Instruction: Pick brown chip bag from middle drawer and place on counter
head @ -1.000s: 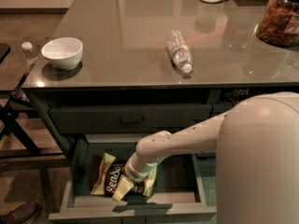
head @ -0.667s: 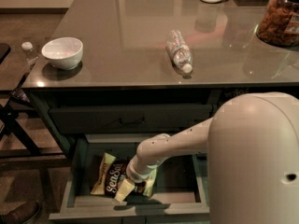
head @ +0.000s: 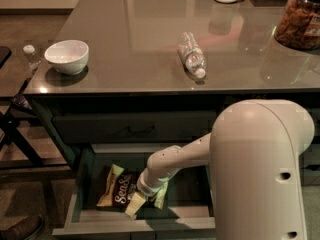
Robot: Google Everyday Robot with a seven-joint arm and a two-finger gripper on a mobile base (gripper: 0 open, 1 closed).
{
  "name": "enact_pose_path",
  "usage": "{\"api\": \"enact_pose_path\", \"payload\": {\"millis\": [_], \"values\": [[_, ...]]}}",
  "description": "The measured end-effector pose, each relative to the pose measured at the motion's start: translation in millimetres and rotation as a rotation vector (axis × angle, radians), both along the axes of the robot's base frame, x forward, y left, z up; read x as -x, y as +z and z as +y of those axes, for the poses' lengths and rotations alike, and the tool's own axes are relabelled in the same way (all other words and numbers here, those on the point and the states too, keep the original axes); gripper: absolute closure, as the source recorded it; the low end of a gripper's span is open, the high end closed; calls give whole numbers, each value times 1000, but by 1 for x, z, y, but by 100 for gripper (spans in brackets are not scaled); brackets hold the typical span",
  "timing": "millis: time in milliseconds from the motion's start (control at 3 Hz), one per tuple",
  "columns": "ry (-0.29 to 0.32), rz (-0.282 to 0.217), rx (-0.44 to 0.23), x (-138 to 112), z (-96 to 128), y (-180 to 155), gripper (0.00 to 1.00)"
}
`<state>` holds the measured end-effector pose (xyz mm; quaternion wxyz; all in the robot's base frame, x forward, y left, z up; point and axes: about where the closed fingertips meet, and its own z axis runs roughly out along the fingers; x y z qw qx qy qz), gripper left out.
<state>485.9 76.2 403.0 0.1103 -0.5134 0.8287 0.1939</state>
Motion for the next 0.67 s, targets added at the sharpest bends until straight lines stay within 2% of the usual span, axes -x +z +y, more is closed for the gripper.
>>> {"api": "enact_pose_path", "payload": {"millis": [667], "values": [[-5, 18, 16, 9, -3, -20, 0]]}}
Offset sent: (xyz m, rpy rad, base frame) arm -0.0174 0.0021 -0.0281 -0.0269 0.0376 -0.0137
